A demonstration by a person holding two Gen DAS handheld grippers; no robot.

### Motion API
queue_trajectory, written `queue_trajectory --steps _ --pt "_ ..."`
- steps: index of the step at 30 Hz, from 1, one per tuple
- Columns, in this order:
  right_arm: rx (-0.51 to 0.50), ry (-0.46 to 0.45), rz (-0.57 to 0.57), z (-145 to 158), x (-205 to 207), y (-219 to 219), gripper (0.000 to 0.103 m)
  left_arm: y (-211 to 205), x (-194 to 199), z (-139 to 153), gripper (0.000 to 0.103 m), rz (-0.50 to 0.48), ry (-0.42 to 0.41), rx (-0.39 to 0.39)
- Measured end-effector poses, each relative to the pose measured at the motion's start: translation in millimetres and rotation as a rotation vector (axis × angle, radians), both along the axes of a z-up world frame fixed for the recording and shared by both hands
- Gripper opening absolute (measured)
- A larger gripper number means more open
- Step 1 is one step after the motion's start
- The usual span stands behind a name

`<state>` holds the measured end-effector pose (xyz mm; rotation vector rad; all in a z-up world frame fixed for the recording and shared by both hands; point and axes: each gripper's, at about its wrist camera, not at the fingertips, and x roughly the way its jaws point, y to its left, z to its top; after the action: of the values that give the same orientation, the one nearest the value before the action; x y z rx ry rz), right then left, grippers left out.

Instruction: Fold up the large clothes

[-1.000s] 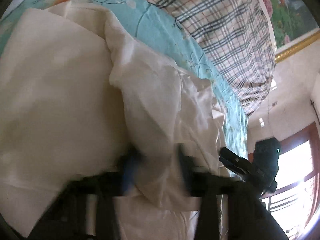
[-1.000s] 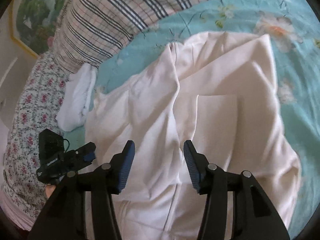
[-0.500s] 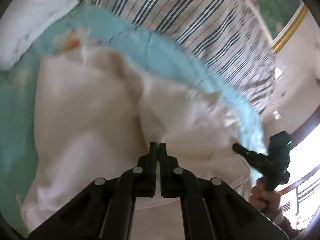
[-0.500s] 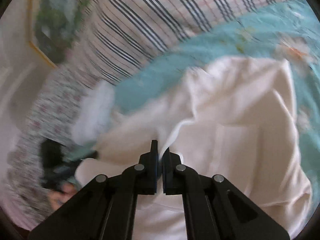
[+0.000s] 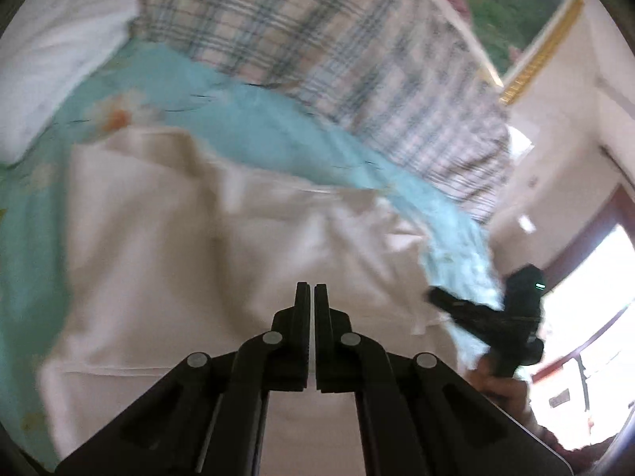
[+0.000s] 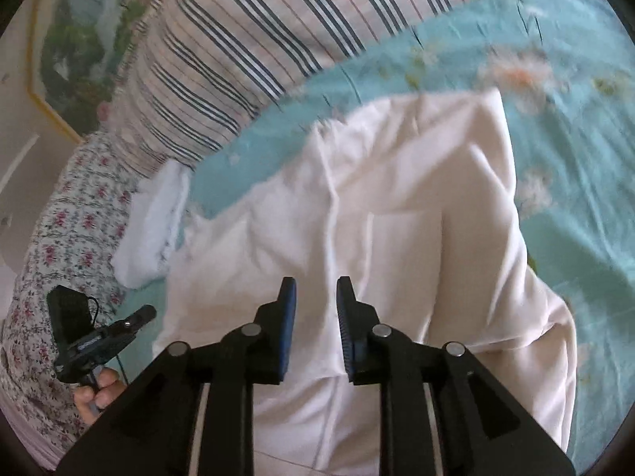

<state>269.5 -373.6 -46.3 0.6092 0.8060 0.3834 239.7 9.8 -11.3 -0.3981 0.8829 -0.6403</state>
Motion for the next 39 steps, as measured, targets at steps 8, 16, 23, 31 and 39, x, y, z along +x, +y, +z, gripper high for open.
queue_trajectory --steps 8,16,23,31,39 --pt "-0.129 0.056 0.148 -8.1 15.5 57.5 0.022 -37.3 26.3 -62.2 0.028 -0.004 0.16 0.169" --pt "-0.147 0.114 0.175 -41.4 26.8 56.9 0.032 -7.8 35.4 -84.2 0.0 0.084 0.226 0.095" --pt "-0.128 0.063 0.154 -12.0 -7.6 33.4 0.041 16.4 -14.0 -41.9 0.032 0.109 0.122 0.196" --pt "-0.185 0.05 0.059 4.5 -82.1 -9.1 0.051 106.3 -94.7 -26.9 0.075 0.306 0.13 0.204" --pt "-0.199 0.109 -0.047 -6.1 -146.2 -55.0 0.051 160.3 -152.3 -37.2 0.076 0.365 0.195 0.241"
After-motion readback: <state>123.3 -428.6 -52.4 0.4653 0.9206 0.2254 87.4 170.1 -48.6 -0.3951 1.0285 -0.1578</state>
